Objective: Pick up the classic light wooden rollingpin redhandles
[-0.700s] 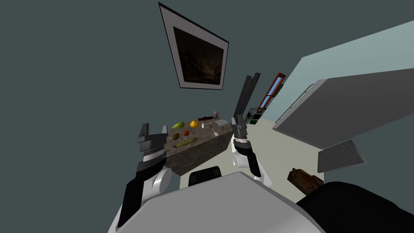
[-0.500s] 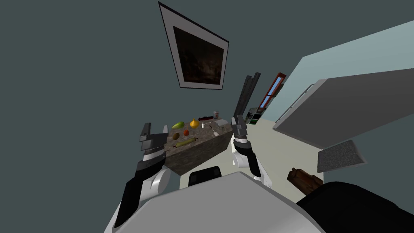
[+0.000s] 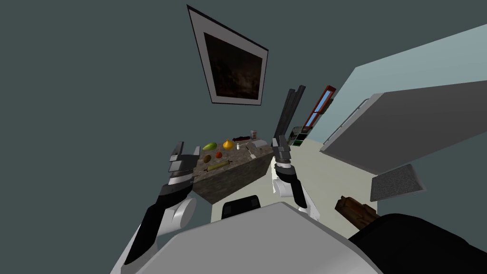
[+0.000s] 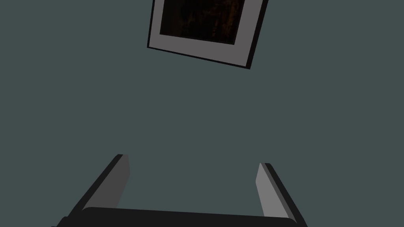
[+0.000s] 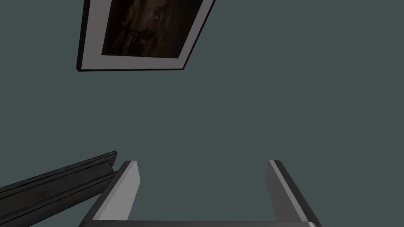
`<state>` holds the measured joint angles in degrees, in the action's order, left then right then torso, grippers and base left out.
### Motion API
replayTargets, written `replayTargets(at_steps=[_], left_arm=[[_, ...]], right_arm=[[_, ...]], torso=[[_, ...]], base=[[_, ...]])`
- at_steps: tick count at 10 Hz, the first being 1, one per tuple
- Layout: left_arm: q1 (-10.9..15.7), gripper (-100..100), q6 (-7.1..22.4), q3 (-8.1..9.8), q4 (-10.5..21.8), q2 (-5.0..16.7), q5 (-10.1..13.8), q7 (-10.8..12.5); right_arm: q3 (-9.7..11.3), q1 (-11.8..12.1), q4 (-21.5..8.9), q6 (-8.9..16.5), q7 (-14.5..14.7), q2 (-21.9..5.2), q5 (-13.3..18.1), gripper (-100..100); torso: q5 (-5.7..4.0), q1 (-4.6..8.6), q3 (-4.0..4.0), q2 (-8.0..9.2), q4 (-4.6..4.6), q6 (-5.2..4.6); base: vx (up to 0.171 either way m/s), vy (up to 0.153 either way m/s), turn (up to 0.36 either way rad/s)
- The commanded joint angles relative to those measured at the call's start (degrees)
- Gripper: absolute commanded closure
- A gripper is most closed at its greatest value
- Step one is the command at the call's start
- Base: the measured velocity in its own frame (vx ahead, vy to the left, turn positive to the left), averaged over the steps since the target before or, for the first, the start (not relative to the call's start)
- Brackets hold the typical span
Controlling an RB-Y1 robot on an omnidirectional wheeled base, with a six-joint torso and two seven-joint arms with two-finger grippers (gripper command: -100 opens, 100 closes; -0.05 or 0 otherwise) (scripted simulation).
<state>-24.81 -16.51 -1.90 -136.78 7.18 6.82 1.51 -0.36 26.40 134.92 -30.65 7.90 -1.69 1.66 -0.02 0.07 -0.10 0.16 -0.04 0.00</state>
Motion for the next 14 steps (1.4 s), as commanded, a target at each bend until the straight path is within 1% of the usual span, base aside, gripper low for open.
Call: replayTargets(at_steps=[1, 2, 3, 4, 5, 6, 7, 8, 9, 10, 11, 12, 13, 14], left_arm=[[0.79, -100, 2.86, 0.81, -0.26, 1.10, 0.10, 0.57], [1.55, -100, 4.57, 1.53, -0.56, 1.82, 0.16, 1.06], [1.55, -100, 5.40, 1.53, -0.56, 1.82, 0.16, 1.06], [2.37, -100, 7.54, 2.30, -0.88, 2.44, 0.23, 1.59], [2.37, -100, 8.11, 2.30, -0.88, 2.44, 0.23, 1.59], [3.22, -100, 10.32, 3.12, -1.20, 2.95, 0.30, 2.15], [3.22, -100, 11.00, 3.12, -1.20, 2.95, 0.30, 2.15], [4.10, -100, 13.13, 3.98, -1.54, 3.36, 0.36, 2.73], [4.10, -100, 14.06, 3.98, -1.54, 3.36, 0.36, 2.73], [5.01, -100, 16.02, 4.89, -1.88, 3.67, 0.43, 3.33], [5.01, -100, 17.27, 4.89, -1.88, 3.67, 0.43, 3.33], [5.93, -100, 19.00, 5.82, -2.21, 3.91, 0.48, 3.95], [5.93, -100, 20.52, 5.82, -2.21, 3.91, 0.48, 3.95], [6.84, -100, 22.05, 6.79, -2.53, 4.06, 0.53, 4.57]], right_arm=[[0.00, 0.00, 0.00, 0.00, 0.00, 0.00, 0.00, 0], [0.00, 0.00, 0.00, 0.00, 0.00, 0.00, 0.00, 0], [0.00, 0.00, 0.00, 0.00, 0.00, 0.00, 0.00, 0], [0.00, 0.00, 0.00, 0.00, 0.00, 0.00, 0.00, 0], [0.00, 0.00, 0.00, 0.00, 0.00, 0.00, 0.00, 0], [0.00, 0.00, 0.00, 0.00, 0.00, 0.00, 0.00, 0], [0.00, 0.00, 0.00, 0.00, 0.00, 0.00, 0.00, 0], [0.00, 0.00, 0.00, 0.00, 0.00, 0.00, 0.00, 0], [0.00, 0.00, 0.00, 0.00, 0.00, 0.00, 0.00, 0], [0.00, 0.00, 0.00, 0.00, 0.00, 0.00, 0.00, 0], [0.00, 0.00, 0.00, 0.00, 0.00, 0.00, 0.00, 0], [0.00, 0.00, 0.00, 0.00, 0.00, 0.00, 0.00, 0], [0.00, 0.00, 0.00, 0.00, 0.00, 0.00, 0.00, 0], [0.00, 0.00, 0.00, 0.00, 0.00, 0.00, 0.00, 0]], torso=[[0.00, 0.00, 0.00, 0.00, 0.00, 0.00], [0.00, -0.02, 0.02, -0.03, 0.01, 0.00], [0.00, 0.00, 0.00, 0.01, 0.00, 0.00], [0.00, 0.00, 0.01, -0.01, 0.01, 0.00], [0.00, 0.02, 0.02, -0.02, 0.01, 0.00], [0.00, -0.01, 0.02, -0.03, 0.01, 0.00], [0.00, -0.01, 0.01, -0.01, 0.01, 0.00], [0.01, -0.02, 0.01, -0.02, 0.01, 0.00], [0.00, -0.02, 0.01, -0.01, 0.01, 0.00], [0.00, 0.00, 0.01, -0.02, 0.01, 0.00], [0.00, 0.01, 0.01, -0.02, 0.01, 0.00], [0.00, 0.00, 0.02, -0.04, 0.01, 0.00], [0.00, 0.02, 0.02, -0.03, 0.01, 0.00], [0.00, -0.01, 0.02, -0.03, 0.01, 0.00]], base=[[-0.033, -0.014, 0.000], [-0.048, -0.023, -0.001], [-0.039, -0.018, 0.002], [-0.037, -0.024, -0.003], [-0.035, -0.016, 0.000], [-0.043, -0.017, -0.004], [-0.040, -0.013, -0.001], [-0.042, -0.015, -0.006], [-0.036, -0.019, -0.004], [-0.041, -0.021, -0.007], [-0.033, -0.018, -0.006], [-0.038, -0.024, -0.016], [-0.036, -0.016, -0.007], [-0.043, -0.018, -0.022]])
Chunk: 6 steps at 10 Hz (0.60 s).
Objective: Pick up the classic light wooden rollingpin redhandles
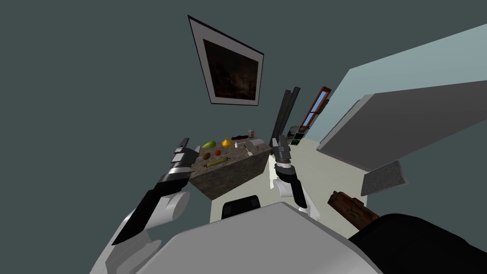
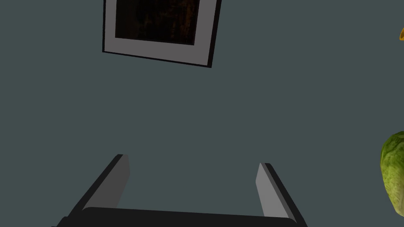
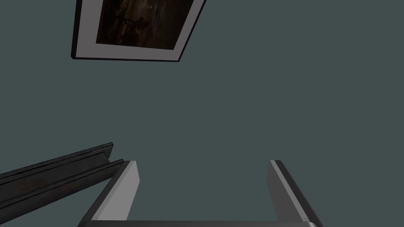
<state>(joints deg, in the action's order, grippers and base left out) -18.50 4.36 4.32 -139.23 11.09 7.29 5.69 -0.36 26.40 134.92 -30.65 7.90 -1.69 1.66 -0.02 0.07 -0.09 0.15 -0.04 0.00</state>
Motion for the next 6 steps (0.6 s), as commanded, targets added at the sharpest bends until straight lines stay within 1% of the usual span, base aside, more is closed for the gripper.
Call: replayTargets(at_steps=[1, 2, 3, 4, 5, 6], left_arm=[[0.52, -100, 2.86, 0.57, -0.07, 0.15, 0.07, 0.40], [1.42, -100, 4.65, 1.55, -0.36, 0.23, 0.10, 1.02], [1.42, -100, 6.15, 1.55, -0.36, 0.23, 0.10, 1.02], [1.42, -100, 6.81, 1.55, -0.36, 0.23, 0.10, 1.02], [2.28, -100, 8.93, 2.55, -0.60, 0.24, 0.11, 1.64], [2.28, -100, 10.40, 2.55, -0.60, 0.24, 0.11, 1.64]], right_arm=[[0.00, 0.00, 0.00, 0.00, 0.00, 0.00, 0.00, 0], [0.00, 0.00, 0.00, 0.00, 0.00, 0.00, 0.00, 0], [0.00, 0.00, 0.00, 0.00, 0.00, 0.00, 0.00, 0], [0.00, 0.00, 0.00, 0.00, 0.00, 0.00, 0.00, 0], [0.00, 0.01, 0.00, 0.00, 0.00, 0.00, 0.00, 0], [0.00, 0.00, 0.00, 0.00, 0.00, 0.00, 0.00, 0]], torso=[[0.00, 0.00, 0.00, 0.00, 0.00, 0.00], [0.00, 0.00, 0.01, -0.03, 0.01, 0.00], [0.00, 0.01, 0.02, -0.03, 0.01, 0.00], [0.00, -0.01, 0.03, -0.06, 0.01, 0.01], [0.01, -0.05, 0.05, -0.10, 0.02, 0.01], [0.01, -0.03, 0.05, -0.09, 0.02, 0.00]], base=[[-0.033, -0.018, -0.012], [-0.030, -0.022, -0.029], [-0.024, -0.015, -0.014], [-0.011, -0.004, 0.003], [-0.019, -0.011, -0.038], [-0.022, -0.013, -0.024]])
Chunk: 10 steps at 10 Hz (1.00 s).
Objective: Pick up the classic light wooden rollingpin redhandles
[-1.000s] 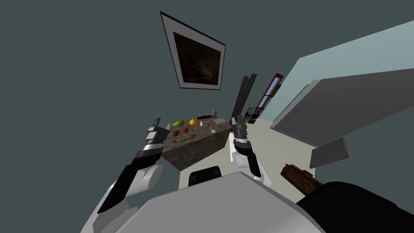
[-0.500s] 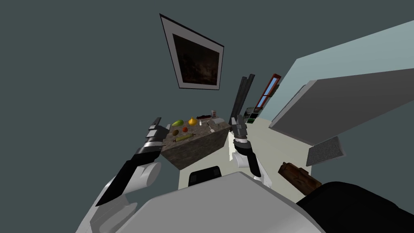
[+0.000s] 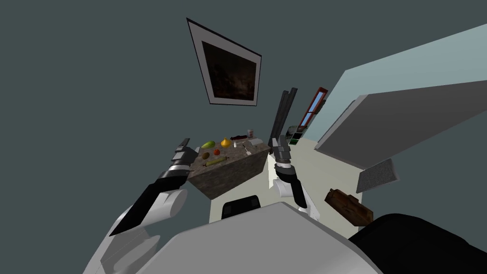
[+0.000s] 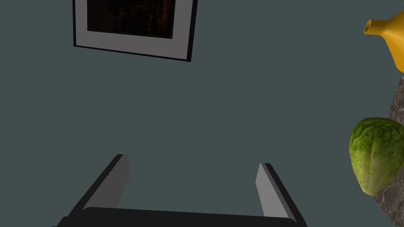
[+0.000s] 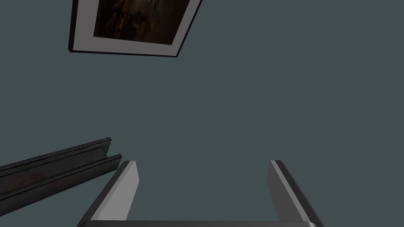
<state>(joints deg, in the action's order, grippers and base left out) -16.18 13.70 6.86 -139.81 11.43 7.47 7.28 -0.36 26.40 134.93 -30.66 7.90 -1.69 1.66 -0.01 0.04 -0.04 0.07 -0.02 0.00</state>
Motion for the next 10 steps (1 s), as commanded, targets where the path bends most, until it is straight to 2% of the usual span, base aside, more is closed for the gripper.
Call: replayTargets(at_steps=[1, 2, 3, 4, 5, 6, 8, 9, 10], left_arm=[[0.79, -100, 2.86, 1.02, -0.20, -0.15, -0.08, 0.64], [0.79, -100, 4.52, 1.02, -0.20, -0.15, -0.08, 0.64], [0.79, -100, 4.95, 1.02, -0.20, -0.15, -0.08, 0.64], [1.55, -100, 7.36, 2.03, -0.32, -0.26, -0.11, 1.22], [1.55, -100, 8.69, 2.03, -0.32, -0.26, -0.11, 1.22], [2.25, -100, 10.19, 3.04, -0.36, -0.43, -0.18, 1.76], [2.25, -100, 12.73, 3.04, -0.36, -0.43, -0.18, 1.76], [2.87, -100, 14.82, 4.04, -0.31, -0.63, -0.27, 2.28], [2.87, -100, 16.37, 4.04, -0.31, -0.63, -0.27, 2.28]], right_arm=[[0.00, 0.00, 0.00, 0.00, 0.00, 0.00, 0.00, 0], [0.00, 0.00, 0.00, 0.00, 0.00, 0.00, 0.00, 0], [0.00, 0.00, 0.00, 0.00, 0.00, 0.00, 0.00, 0], [0.00, 0.00, 0.00, 0.00, 0.00, 0.00, 0.00, 0], [0.00, 0.00, 0.00, 0.00, 0.00, 0.00, 0.00, 0], [0.00, 0.00, 0.00, 0.00, 0.00, 0.00, 0.00, 0], [0.00, 0.00, 0.00, 0.00, 0.00, 0.00, 0.00, 0], [0.00, 0.00, 0.00, 0.00, 0.00, 0.00, 0.00, 0], [0.00, 0.00, 0.00, 0.00, 0.00, 0.00, 0.00, 0]], torso=[[0.00, 0.00, 0.00, 0.00, 0.00, 0.00], [0.00, 0.02, -0.01, 0.03, 0.00, -0.01], [0.00, 0.01, -0.01, 0.01, 0.00, 0.00], [0.00, -0.01, 0.02, -0.03, 0.01, 0.00], [0.00, 0.01, 0.02, -0.04, 0.01, -0.01], [0.00, 0.00, 0.02, -0.04, 0.01, 0.00], [0.00, 0.00, 0.02, -0.04, 0.01, 0.00], [0.01, -0.02, 0.03, -0.05, 0.01, 0.01], [0.00, 0.00, 0.04, -0.07, 0.02, -0.01]], base=[[-0.030, -0.019, -0.044], [-0.021, -0.015, -0.023], [-0.005, -0.007, 0.002], [-0.008, -0.015, -0.067], [-0.010, -0.013, -0.031], [-0.013, -0.016, -0.055], [-0.005, -0.006, -0.023], [-0.002, -0.012, -0.081], [-0.004, -0.010, -0.043]])
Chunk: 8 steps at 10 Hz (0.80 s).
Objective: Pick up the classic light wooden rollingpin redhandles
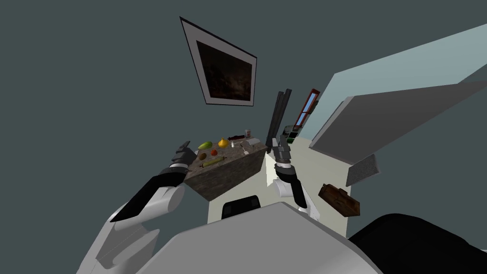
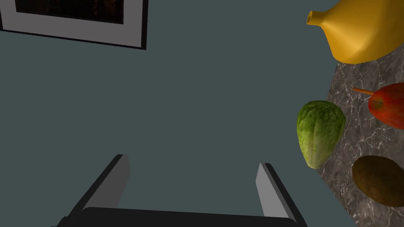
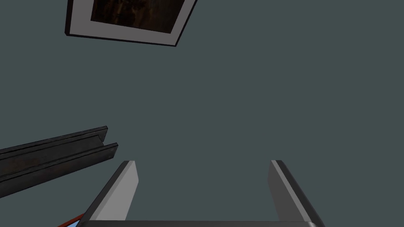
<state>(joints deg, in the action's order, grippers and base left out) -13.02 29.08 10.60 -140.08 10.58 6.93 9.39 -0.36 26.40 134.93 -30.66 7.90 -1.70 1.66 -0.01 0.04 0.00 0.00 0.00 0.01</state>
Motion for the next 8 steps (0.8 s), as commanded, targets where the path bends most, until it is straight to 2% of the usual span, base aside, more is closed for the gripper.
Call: replayTargets(at_steps=[1, 3, 4, 6, 7, 8], left_arm=[[0.24, -100, 2.86, 1.28, 0.10, -0.02, 0.14, 0.65], [0.24, -100, 5.29, 1.28, 0.10, -0.02, 0.14, 0.65], [0.68, -100, 7.08, 2.24, 0.33, -0.27, -0.02, 1.08], [0.68, -100, 9.26, 2.24, 0.33, -0.27, -0.02, 1.08], [1.03, -100, 11.53, 3.16, 0.66, -0.53, -0.21, 1.47], [1.03, -100, 12.86, 3.16, 0.66, -0.53, -0.21, 1.47]], right_arm=[[0.00, 0.00, 0.00, 0.00, 0.00, 0.00, 0.00, 0], [0.00, 0.00, 0.00, 0.00, 0.00, 0.00, 0.00, 0], [0.00, 0.00, 0.00, 0.00, 0.00, 0.00, 0.00, 0], [0.00, 0.00, 0.00, 0.00, 0.00, 0.00, 0.00, 0], [0.00, 0.00, 0.00, 0.00, 0.00, 0.00, 0.00, 0], [0.00, 0.00, 0.00, 0.00, 0.00, 0.00, 0.00, 0]], torso=[[0.00, 0.00, 0.00, 0.00, 0.00, 0.00], [0.00, -0.01, 0.00, -0.01, 0.00, 0.01], [0.00, -0.02, 0.01, -0.01, 0.00, 0.01], [0.00, -0.02, 0.02, -0.04, 0.01, 0.01], [0.01, -0.03, 0.02, -0.03, 0.01, 0.01], [0.00, -0.02, 0.02, -0.04, 0.01, -0.01]], base=[[0.000, -0.014, -0.105], [0.000, -0.008, -0.012], [0.008, -0.010, -0.110], [0.005, -0.005, -0.023], [0.008, -0.008, -0.103], [0.009, -0.006, -0.074]])
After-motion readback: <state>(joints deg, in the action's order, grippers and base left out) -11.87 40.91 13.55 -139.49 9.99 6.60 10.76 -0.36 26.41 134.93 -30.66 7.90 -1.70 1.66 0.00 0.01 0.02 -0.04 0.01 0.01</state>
